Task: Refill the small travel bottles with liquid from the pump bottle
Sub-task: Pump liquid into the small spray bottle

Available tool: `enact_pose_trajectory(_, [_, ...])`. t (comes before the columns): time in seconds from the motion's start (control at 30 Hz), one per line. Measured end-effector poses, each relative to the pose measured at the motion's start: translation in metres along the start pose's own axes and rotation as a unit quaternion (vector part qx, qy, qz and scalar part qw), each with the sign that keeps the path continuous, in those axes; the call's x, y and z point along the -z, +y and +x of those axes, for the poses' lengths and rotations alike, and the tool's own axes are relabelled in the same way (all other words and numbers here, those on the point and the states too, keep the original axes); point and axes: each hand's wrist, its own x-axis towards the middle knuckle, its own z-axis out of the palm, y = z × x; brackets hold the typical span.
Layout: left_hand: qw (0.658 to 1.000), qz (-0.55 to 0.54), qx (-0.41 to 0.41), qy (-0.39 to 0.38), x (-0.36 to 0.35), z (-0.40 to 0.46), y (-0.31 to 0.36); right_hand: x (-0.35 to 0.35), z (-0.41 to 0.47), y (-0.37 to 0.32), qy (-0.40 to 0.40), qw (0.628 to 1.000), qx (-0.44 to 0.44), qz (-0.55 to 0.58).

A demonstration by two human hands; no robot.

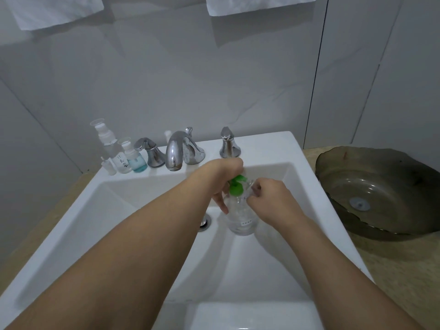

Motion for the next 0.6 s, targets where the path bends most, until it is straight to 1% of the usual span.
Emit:
enact_pose_trajectory(0.17, [0.999, 0.033, 0.002, -0.003, 0.003, -0.004, 0.007, 0.001, -0.001, -0.001, 0.013, 1.0, 0.02, 0.011])
enact_pose_trajectory(0.33, [0.998, 0.054, 0.004, -0.008, -0.001, -0.002, 0.006, 0.001, -0.001, 0.0, 0.007, 1.0, 0.014, 0.016])
enact_pose_trajectory(0.6, [0.996, 0.065, -0.019, 0.058, -0.012, -0.004, -0.003, -0.001, 0.002, 0.003, -0.004, 1.0, 0.003, -0.018])
